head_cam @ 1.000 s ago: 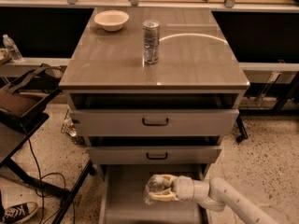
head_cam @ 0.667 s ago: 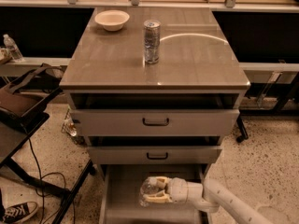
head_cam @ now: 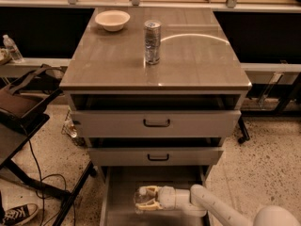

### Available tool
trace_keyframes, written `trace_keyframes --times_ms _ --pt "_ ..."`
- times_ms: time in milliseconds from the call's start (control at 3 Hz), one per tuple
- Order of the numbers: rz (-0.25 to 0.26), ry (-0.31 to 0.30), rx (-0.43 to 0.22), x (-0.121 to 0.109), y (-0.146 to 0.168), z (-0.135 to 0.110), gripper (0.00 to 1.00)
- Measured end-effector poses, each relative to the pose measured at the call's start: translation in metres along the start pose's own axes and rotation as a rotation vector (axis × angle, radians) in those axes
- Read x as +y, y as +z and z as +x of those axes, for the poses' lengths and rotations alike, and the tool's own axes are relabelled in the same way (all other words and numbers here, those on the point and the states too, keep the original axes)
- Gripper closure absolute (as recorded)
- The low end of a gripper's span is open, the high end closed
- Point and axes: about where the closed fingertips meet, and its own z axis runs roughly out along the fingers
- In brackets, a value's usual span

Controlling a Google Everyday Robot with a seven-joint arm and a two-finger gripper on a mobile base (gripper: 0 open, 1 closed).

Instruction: Place water bottle into bottom drawer

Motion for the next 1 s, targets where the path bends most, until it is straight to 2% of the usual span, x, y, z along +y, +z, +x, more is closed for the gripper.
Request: trace_keyframes --times_ms 1000 --pt "0.02 -0.007 0.011 -0.015 0.011 0.085 1.0"
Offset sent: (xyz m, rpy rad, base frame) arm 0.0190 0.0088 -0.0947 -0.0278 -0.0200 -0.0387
